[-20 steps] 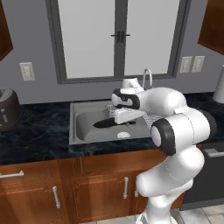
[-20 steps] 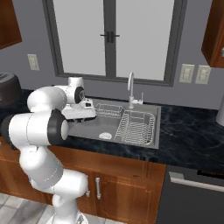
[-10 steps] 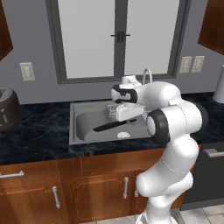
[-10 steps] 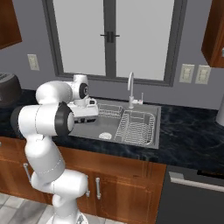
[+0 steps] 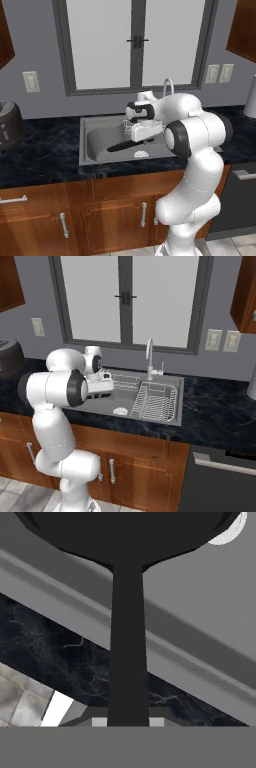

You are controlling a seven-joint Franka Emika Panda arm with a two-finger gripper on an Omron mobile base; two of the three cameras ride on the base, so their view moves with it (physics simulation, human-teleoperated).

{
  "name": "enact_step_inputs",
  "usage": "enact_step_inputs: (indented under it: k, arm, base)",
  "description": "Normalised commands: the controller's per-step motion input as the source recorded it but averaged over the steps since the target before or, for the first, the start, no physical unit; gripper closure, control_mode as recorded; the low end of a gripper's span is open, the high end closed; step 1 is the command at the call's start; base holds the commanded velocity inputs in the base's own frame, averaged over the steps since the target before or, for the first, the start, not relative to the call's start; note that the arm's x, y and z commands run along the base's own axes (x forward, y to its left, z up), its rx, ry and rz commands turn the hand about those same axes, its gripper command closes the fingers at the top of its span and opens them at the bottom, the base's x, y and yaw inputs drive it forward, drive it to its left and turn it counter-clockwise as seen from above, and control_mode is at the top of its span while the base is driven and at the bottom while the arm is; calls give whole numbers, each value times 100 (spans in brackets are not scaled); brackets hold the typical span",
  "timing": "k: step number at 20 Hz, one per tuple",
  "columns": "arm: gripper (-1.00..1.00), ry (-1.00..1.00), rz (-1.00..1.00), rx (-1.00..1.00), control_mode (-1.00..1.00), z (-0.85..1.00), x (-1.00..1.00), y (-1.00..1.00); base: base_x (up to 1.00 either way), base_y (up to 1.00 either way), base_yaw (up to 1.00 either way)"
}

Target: Move the pot and pan from the stove into the sink.

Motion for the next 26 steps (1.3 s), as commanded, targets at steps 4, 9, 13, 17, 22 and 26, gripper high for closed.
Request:
enact_step_inputs:
  k: [4, 9, 13, 17, 22, 26]
  arm:
    - [100, -4, 0, -2, -100, -30, 40, 0]
    - [100, -2, 0, -3, -100, -40, 27, 0]
    - [100, -1, 0, -4, -100, -32, 11, 0]
    - [100, 0, 0, 0, -100, 0, 0, 0]
    - [100, 0, 0, 0, -100, -3, 11, 0]
    - [100, 0, 0, -1, -100, -27, 15, 0]
  base:
    - [0, 0, 0]
    - [0, 0, 0]
    - [0, 0, 0]
    - [0, 0, 0]
    - [0, 0, 0]
    - [0, 0, 0]
